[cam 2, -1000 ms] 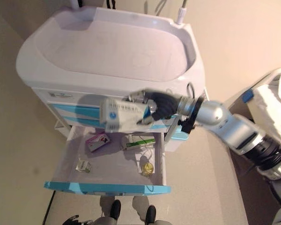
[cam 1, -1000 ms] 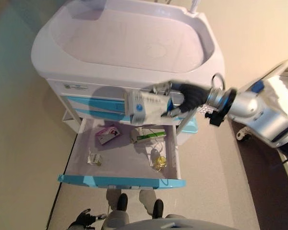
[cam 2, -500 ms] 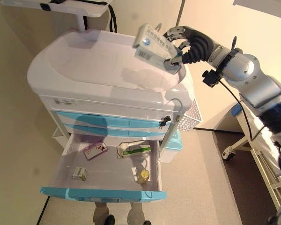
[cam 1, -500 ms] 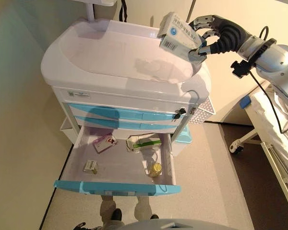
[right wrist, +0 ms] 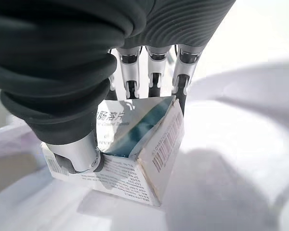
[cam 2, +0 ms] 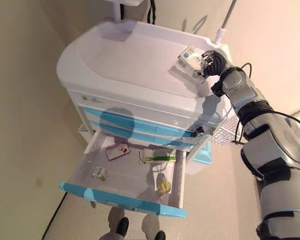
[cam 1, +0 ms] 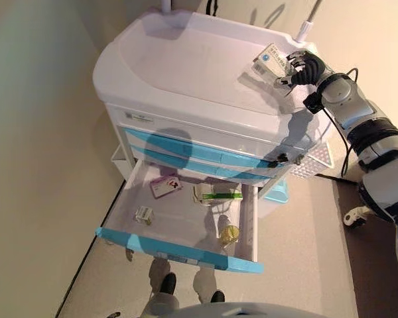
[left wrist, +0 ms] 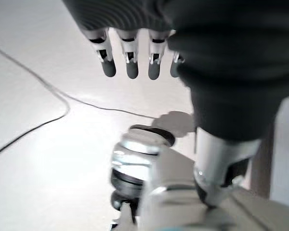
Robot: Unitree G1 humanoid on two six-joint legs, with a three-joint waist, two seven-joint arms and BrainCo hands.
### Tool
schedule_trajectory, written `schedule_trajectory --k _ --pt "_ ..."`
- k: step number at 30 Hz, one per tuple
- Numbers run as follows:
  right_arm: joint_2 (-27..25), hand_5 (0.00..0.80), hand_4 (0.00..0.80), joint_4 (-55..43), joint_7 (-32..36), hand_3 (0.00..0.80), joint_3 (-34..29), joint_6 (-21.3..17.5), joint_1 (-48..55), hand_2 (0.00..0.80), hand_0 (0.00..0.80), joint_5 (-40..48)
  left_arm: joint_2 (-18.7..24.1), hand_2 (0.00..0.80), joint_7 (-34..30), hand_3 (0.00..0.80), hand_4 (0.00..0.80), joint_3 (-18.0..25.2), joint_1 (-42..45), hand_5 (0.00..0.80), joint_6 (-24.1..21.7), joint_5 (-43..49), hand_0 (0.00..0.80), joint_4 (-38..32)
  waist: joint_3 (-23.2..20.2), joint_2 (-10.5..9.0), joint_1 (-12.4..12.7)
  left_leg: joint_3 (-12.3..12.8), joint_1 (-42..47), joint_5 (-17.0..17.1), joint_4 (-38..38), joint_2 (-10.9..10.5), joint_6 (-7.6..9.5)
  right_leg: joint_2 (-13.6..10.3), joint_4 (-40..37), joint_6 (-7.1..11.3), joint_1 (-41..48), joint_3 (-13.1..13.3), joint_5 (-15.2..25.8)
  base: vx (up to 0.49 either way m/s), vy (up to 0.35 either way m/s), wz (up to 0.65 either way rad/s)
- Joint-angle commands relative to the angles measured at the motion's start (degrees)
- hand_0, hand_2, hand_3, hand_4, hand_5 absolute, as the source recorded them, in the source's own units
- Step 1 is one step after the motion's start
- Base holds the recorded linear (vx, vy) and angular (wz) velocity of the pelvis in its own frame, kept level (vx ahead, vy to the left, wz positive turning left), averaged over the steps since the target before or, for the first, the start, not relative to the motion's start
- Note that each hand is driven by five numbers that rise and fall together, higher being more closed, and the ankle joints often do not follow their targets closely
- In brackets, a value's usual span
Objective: Open the drawer and pick up the medicine
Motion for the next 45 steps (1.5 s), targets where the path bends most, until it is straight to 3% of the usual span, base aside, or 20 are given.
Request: schedule_trajectory --k 1,11,21,29,30,31,32,33,45 --pt "-0.01 0.800 0.800 3.90 -3.13 0.800 0.01 -1.34 -9.22 0.800 0.800 -2.73 1.31 0.000 0.83 0.000 0.000 -0.93 -2.36 0.000 0.00 -1.25 0.000 1.23 1.77 -3.20 1.73 -0.55 0.93 -2.01 0.40 -2.86 1.05 -1.91 3.87 3.77 -2.28 -0.11 2.18 0.038 -0.027 0.17" --pt "-0.16 0.800 0.800 1.87 1.76 0.800 5.14 -0.78 -9.17 0.800 0.800 -7.70 1.01 0.000 0.04 0.000 0.000 -2.62 -3.28 0.000 -0.01 -0.78 0.000 0.40 2.04 -3.28 3.03 -3.40 -0.08 -1.30 0.12 -3.48 0.80 -2.16 3.57 3.76 -2.19 -2.83 1.95 0.029 -0.016 0.19" --pt "-1.65 0.800 0.800 -1.70 5.89 0.800 8.44 -0.80 -9.74 0.800 0.800 -6.83 1.05 0.000 -1.14 0.000 0.000 -3.13 -3.61 0.000 0.06 -0.19 0.000 0.32 1.55 -3.40 2.86 -3.84 -0.06 -1.33 0.16 -3.65 0.60 -2.37 3.39 3.72 -1.70 -3.64 1.78 0.002 0.000 0.03" --pt "-1.72 0.800 0.800 -3.58 13.14 0.800 12.89 1.42 -9.30 0.800 0.800 -7.87 2.31 0.000 -3.18 0.000 0.000 -3.09 -4.53 0.000 0.32 0.51 0.000 0.10 0.96 -4.07 3.06 -4.22 0.04 -1.30 -0.04 -3.69 0.41 -2.48 3.10 3.74 -1.40 -4.38 1.87 -0.001 0.000 0.00" --pt "-1.72 0.722 0.722 -3.59 13.14 0.722 12.89 1.42 -9.30 0.722 0.722 -7.88 2.32 0.000 -3.19 0.000 0.000 -3.09 -4.52 0.000 0.33 0.51 0.000 0.09 0.95 -4.07 3.04 -4.23 0.03 -1.30 -0.04 -3.69 0.41 -2.48 3.10 3.74 -1.40 -4.40 1.87 0.000 0.000 0.00" --pt "-1.74 0.405 0.405 -3.51 13.48 0.405 12.93 1.64 -8.96 0.405 0.405 -7.93 2.35 0.000 -3.46 0.000 0.000 -3.16 -4.59 0.000 0.40 0.34 0.000 -0.05 0.88 -4.12 3.11 -4.39 0.01 -1.30 -0.05 -3.75 0.42 -2.46 3.01 3.73 -1.38 -4.52 1.89 0.000 0.000 0.00" --pt "-1.74 0.405 0.405 -3.51 13.48 0.405 12.92 1.64 -8.96 0.405 0.405 -7.93 2.36 0.000 -3.46 0.000 0.000 -3.16 -4.59 0.000 0.40 0.34 0.000 -0.06 0.88 -4.12 3.10 -4.40 0.00 -1.29 -0.05 -3.76 0.42 -2.46 3.00 3.73 -1.38 -4.52 1.90 0.000 0.000 0.00" --pt "-1.70 0.000 0.000 -3.66 13.63 0.000 12.89 1.68 -8.76 0.000 0.000 -7.97 2.39 0.000 -3.63 0.000 0.000 -3.20 -4.67 0.000 0.52 0.38 0.000 -0.07 0.87 -4.17 3.11 -4.39 -0.04 -1.29 -0.01 -3.76 0.41 -2.46 3.00 3.73 -1.42 -4.57 1.90 0.000 0.000 0.00" --pt "-1.21 0.000 0.000 -3.85 9.15 0.000 8.27 0.60 -8.60 0.000 0.000 -7.25 2.16 0.000 -3.26 0.000 0.000 -2.36 -4.14 0.000 0.78 1.26 0.000 1.09 0.87 -4.17 2.58 -3.45 0.49 -1.38 -0.15 -3.49 0.61 -2.26 2.97 3.78 -1.38 -3.58 2.38 -0.003 0.000 0.00"
